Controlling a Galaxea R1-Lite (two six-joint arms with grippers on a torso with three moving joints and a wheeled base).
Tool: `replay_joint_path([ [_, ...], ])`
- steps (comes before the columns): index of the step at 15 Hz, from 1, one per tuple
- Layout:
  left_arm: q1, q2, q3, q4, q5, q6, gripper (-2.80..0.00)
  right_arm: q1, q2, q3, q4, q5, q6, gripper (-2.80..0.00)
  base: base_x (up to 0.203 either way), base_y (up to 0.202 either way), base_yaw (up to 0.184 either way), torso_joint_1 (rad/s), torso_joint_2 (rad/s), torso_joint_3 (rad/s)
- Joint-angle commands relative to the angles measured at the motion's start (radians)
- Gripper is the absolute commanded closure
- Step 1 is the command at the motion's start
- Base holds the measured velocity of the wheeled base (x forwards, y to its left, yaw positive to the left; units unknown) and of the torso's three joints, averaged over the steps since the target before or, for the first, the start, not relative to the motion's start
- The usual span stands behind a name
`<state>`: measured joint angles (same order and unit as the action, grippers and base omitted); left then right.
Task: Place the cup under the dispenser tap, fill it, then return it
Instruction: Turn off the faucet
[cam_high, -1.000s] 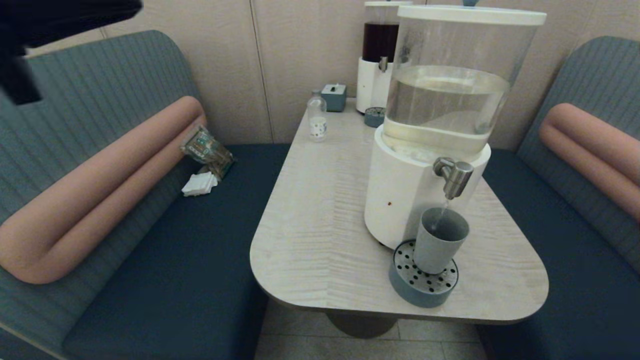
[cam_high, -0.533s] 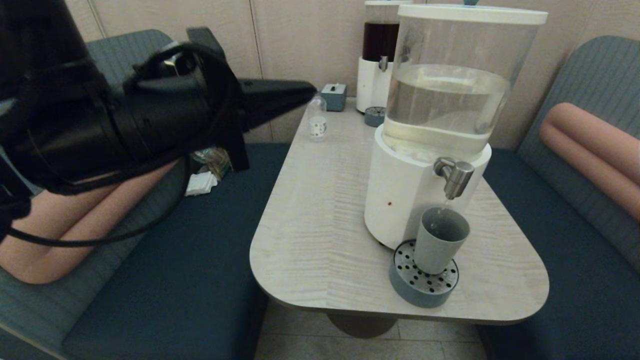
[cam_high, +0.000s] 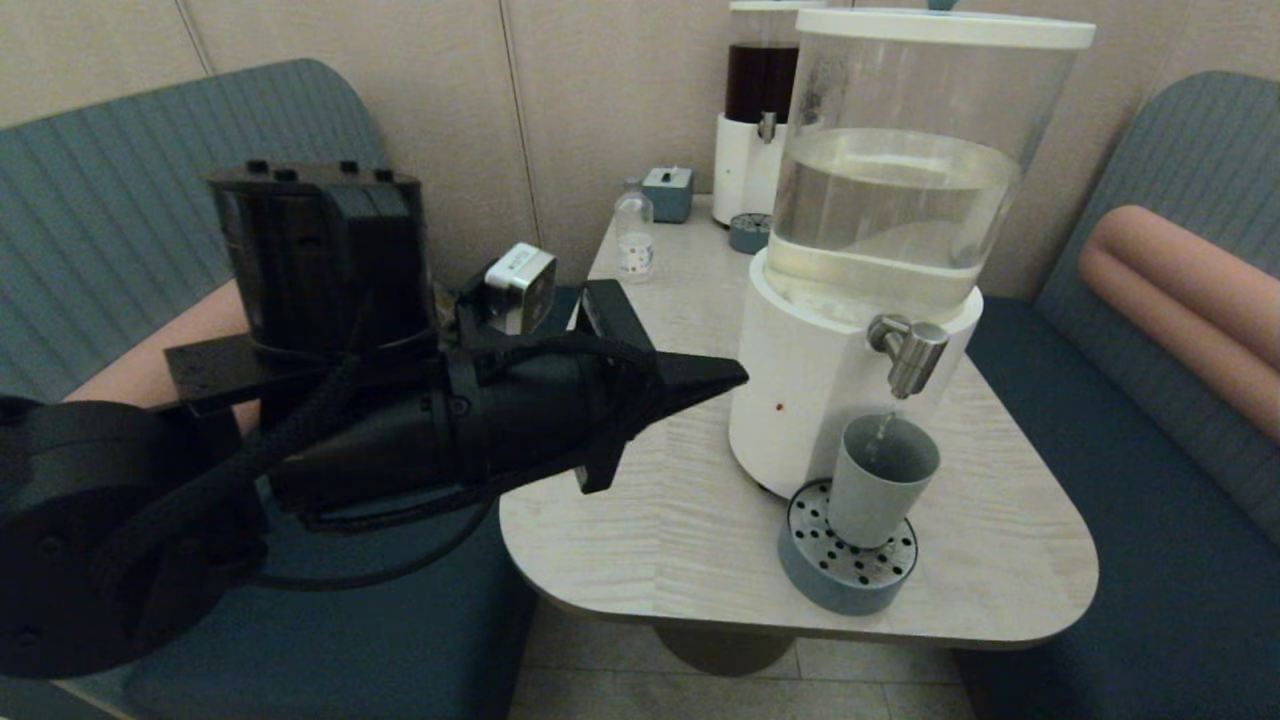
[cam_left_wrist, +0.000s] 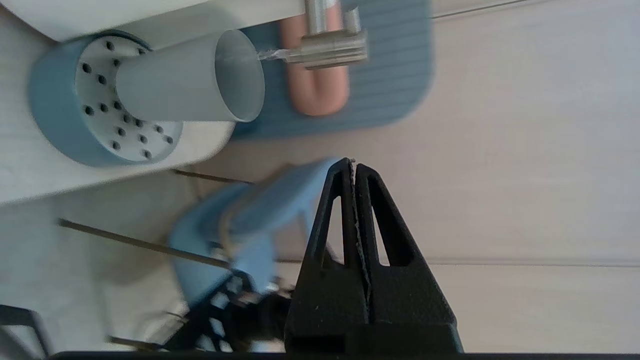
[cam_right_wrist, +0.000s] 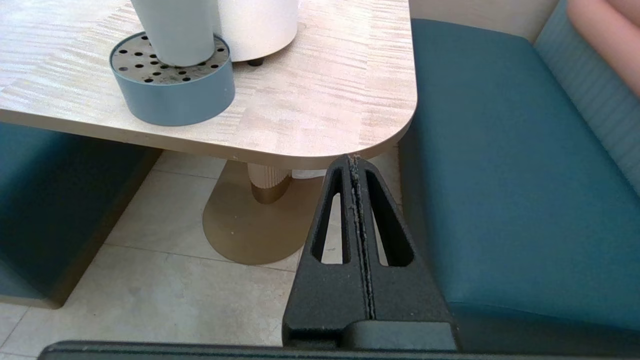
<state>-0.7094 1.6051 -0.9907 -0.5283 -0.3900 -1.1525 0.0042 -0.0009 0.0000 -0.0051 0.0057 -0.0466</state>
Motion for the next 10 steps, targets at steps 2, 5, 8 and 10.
replay_joint_path([
  [2,-0.096,0.081,-0.021,-0.076,0.073,0.016,0.0,0.0,0.0,0.003,-0.001,0.0,-0.001,0.0,0.0,0.0,0.0,0.0,0.0,0.0],
  [5,-0.125,0.155,-0.06,-0.135,0.12,0.014,0.0,0.0,-0.001,0.003,0.0,0.0,-0.001,0.0,0.0,0.0,0.0,0.0,0.0,0.0],
  [8,-0.136,0.212,-0.077,-0.215,0.135,-0.016,0.0,0.0,-0.001,0.003,0.0,0.0,-0.001,0.0,0.0,0.0,0.0,0.0,0.0,0.0],
  [10,-0.137,0.253,-0.08,-0.272,0.154,-0.014,0.0,0.0,-0.001,0.003,0.0,0.0,-0.001,0.0,0.0,0.0,0.0,0.0,0.0,0.0],
])
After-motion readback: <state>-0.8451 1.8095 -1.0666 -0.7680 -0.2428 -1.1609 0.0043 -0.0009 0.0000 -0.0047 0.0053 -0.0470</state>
